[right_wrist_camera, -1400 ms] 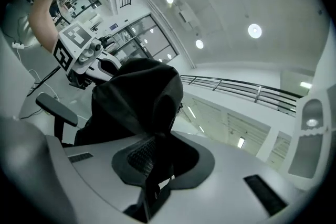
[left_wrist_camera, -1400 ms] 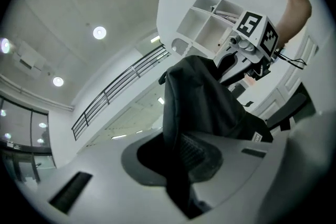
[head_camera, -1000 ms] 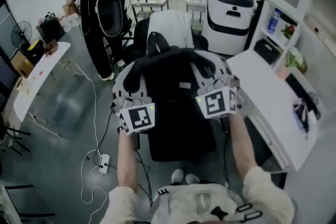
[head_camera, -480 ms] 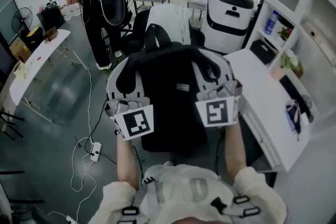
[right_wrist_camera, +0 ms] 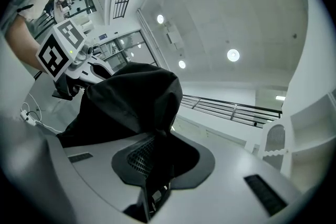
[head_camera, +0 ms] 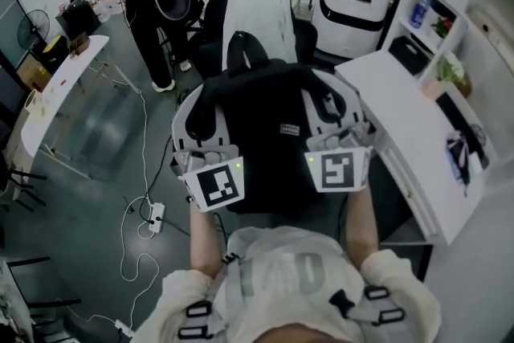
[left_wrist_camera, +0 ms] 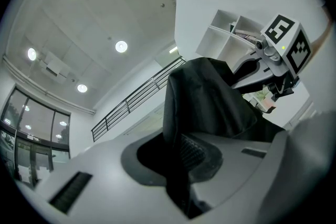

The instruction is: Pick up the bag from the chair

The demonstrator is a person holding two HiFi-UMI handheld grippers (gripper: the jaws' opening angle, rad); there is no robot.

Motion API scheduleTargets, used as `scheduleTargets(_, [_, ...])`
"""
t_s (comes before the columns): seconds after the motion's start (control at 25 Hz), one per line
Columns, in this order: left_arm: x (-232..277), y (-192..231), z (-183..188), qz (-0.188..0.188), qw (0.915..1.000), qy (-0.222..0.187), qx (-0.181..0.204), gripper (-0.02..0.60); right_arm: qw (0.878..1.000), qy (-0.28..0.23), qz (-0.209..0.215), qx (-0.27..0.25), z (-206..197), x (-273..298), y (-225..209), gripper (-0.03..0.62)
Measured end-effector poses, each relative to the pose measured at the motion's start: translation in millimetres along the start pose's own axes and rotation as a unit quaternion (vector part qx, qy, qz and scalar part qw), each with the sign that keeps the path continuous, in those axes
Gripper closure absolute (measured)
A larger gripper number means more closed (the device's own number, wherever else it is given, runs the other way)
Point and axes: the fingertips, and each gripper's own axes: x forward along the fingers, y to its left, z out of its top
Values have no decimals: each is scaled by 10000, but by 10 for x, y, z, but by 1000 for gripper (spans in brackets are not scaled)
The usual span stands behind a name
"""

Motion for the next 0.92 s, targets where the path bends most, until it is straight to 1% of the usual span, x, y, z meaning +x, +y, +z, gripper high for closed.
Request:
scheduleTargets(0.2, [9, -13, -20, -39, 10000, -39, -35, 546, 9999, 91, -35, 37, -27, -17, 15, 548])
scheduleTargets(0.48, [33, -7, -28, -43, 9999, -71, -84, 546, 10000, 59, -74, 11, -5, -5, -3, 548])
scheduleTargets(0.92, [6, -54, -93, -103, 9998, -3, -168, 546, 9999, 130, -19, 34, -59, -30, 48, 548])
